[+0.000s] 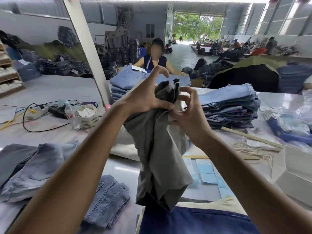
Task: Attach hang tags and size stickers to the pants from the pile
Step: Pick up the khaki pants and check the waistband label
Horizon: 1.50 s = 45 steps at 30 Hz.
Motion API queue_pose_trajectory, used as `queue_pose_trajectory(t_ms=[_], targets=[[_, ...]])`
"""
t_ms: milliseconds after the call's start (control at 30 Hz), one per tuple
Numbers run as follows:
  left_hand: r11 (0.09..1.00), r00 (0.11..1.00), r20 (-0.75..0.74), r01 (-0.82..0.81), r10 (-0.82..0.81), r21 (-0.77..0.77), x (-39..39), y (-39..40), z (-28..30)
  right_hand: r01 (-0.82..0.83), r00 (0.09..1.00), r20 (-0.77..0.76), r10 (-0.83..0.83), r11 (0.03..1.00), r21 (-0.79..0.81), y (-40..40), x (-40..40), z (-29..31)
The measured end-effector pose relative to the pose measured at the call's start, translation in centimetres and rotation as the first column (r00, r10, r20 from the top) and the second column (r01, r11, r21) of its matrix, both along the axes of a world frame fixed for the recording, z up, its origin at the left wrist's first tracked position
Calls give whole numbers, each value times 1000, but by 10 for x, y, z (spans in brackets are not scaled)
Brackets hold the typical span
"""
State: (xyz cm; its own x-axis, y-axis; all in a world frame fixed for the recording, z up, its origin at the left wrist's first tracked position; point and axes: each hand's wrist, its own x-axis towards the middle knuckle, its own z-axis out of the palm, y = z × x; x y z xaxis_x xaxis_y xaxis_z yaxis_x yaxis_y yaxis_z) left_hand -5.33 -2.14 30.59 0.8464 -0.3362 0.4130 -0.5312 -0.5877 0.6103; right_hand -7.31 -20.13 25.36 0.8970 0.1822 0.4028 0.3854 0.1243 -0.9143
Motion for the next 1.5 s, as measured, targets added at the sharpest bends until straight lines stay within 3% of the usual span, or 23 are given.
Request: queue_pose_trajectory(t_ms=[67, 100, 167, 200, 333, 400, 433, 467, 533, 567, 600, 667, 733, 767, 833, 900, 967, 1067, 1167, 1267, 1367, 1433, 1500], targets=[[997, 998, -13, 62, -63, -47, 1, 2, -7, 264, 938, 296, -179, 924, -277, -8, 5, 1], [995, 996, -20, 87, -88, -56, 0, 3, -9, 410, 867, 448, -217, 822, -394, -15, 9, 3], [988, 990, -39, 133, -136, -74, -1, 5, -12, 624, 702, 701, -123, 581, -523, -28, 19, 11], [982, 984, -52, 165, -171, -93, -1, 6, -13, 640, 666, 746, -15, 525, -561, -34, 24, 15], [962, 959, -125, 240, -256, -131, -7, -2, -15, 279, 863, 468, 193, 590, -758, -48, 29, 23], [967, 968, -91, 222, -234, -125, -14, -7, -13, 254, 878, 443, 180, 609, -751, -48, 31, 16], [989, 991, 32, 133, -131, -62, -18, -10, -13, 276, 873, 466, 147, 639, -718, -49, 32, 13], [999, 963, 269, -39, 35, 7, -22, -13, -17, 289, 873, 477, 103, 678, -676, -50, 33, 11], [960, 678, 696, -273, 236, -59, -34, -21, -35, 297, 880, 475, 24, 753, -587, -54, 32, 11], [964, 625, 741, -237, 246, -120, -43, -29, -48, 297, 875, 483, 4, 784, -545, -57, 32, 12], [971, 693, 680, -180, 238, -157, -51, -37, -61, 296, 868, 496, 1, 802, -519, -59, 31, 15], [962, 928, 288, -181, 236, -206, -58, -47, -83, 291, 857, 514, 26, 799, -526, -62, 28, 23], [935, 977, -150, -189, 149, -301, -58, -45, -93, 282, 845, 529, 74, 779, -560, -62, 24, 30], [910, 964, -263, -149, 45, -388, -54, -40, -96, 282, 844, 529, 85, 769, -573, -63, 23, 32], [893, 971, -232, -50, -62, -447, -52, -34, -97, 292, 845, 528, 86, 753, -589, -68, 22, 33], [917, 997, -77, -3, -30, -400, -51, -29, -93, 317, 833, 548, 71, 751, -579, -78, 23, 35], [932, 996, -58, 36, -61, -361, -50, -19, -83, 328, 831, 555, 47, 764, -556, -90, 22, 39], [994, 961, -254, 95, -107, -58, -51, 4, -56, 322, 832, 553, 37, 781, -536, -106, 18, 46], [986, 998, -55, -16, 26, 163, -52, 17, -32, 301, 858, 513, 23, 788, -538, -114, 11, 49], [998, 992, 117, 57, -54, -21, -55, 22, -12, 274, 882, 471, 13, 799, -536, -125, 6, 54], [922, 961, 189, 251, -201, -294, -46, 21, -4, 264, 883, 469, 4, 821, -506, -132, -1, 67], [858, 949, 137, 316, -285, -404, -32, 15, -10, 275, 876, 482, 3, 817, -507, -132, -4, 73], [731, 884, -77, 328, -460, -598, -22, 8, -25, 282, 876, 483, -4, 815, -505, -130, -5, 76]])
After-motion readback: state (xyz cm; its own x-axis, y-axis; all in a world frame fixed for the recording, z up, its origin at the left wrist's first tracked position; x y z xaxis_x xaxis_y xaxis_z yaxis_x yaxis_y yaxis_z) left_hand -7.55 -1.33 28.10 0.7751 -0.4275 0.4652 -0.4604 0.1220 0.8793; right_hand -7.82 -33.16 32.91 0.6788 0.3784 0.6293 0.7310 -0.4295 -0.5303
